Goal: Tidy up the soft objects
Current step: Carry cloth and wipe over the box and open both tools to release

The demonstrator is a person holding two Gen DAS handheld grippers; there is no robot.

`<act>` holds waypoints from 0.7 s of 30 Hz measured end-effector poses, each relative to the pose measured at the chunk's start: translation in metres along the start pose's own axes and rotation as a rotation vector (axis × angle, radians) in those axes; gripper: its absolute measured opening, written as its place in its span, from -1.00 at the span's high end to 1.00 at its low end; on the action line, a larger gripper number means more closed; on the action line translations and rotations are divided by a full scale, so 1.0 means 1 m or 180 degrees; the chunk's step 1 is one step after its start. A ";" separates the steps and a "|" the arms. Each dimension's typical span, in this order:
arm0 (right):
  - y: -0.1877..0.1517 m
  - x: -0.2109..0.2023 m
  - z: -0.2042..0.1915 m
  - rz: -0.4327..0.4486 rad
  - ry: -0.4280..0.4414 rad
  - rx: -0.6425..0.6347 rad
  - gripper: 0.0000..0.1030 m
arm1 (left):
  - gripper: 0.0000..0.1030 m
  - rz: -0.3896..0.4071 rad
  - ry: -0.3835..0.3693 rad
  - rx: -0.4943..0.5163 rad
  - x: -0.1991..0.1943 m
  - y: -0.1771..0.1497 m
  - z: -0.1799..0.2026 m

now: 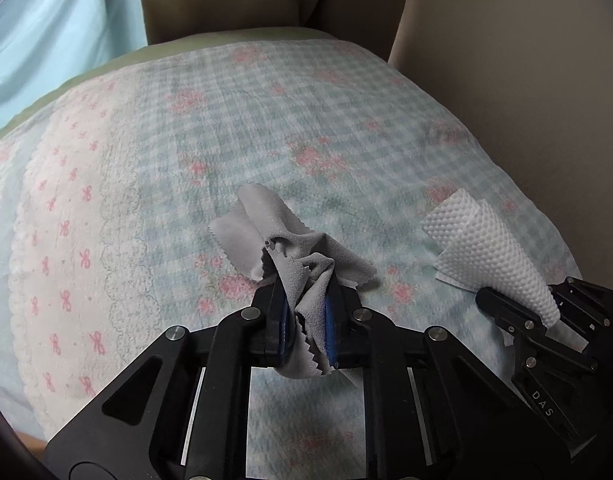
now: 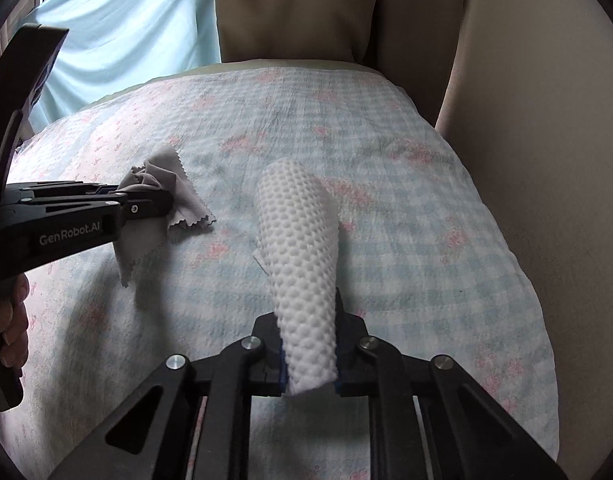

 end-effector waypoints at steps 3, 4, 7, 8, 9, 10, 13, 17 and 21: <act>0.004 -0.011 0.003 0.0024 -0.0027 0.0057 0.74 | 0.78 0.0013 -0.0022 -0.0013 -0.012 0.002 0.002; 0.007 -0.015 0.003 0.0040 -0.0038 0.0073 0.74 | 0.78 0.0024 -0.0025 -0.0014 -0.017 0.004 0.002; 0.015 -0.032 0.003 0.0099 -0.0057 0.0120 0.74 | 0.77 0.0068 -0.0031 -0.0013 -0.035 0.008 0.003; 0.019 -0.038 0.002 0.0122 -0.0060 0.0135 0.74 | 0.78 0.0092 -0.0024 -0.0010 -0.042 0.011 0.004; 0.022 -0.045 0.001 0.0139 -0.0064 0.0146 0.74 | 0.78 0.0113 -0.0023 -0.0008 -0.050 0.013 0.004; 0.026 -0.053 0.000 0.0163 -0.0072 0.0155 0.74 | 0.78 0.0136 -0.0020 -0.0010 -0.058 0.015 0.005; 0.039 -0.080 -0.006 0.0233 -0.0079 0.0177 0.74 | 0.78 0.0219 -0.0014 -0.0028 -0.089 0.027 0.006; 0.061 -0.124 -0.020 0.0322 -0.0095 0.0193 0.74 | 0.78 0.0354 -0.0019 -0.0103 -0.141 0.044 0.005; 0.085 -0.173 -0.039 0.0415 -0.0081 0.0206 0.74 | 0.78 0.0482 -0.0038 -0.0163 -0.198 0.060 -0.001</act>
Point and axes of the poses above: each gripper's, at about its wrist camera, not at the fingertips, and x roughly the way its jaws point, z to its right, y to its top, the point moved 6 cm from there along x, roughly the way its jaws point, and after that the axes turned 7 degrees about z, right-handed, at the moved point
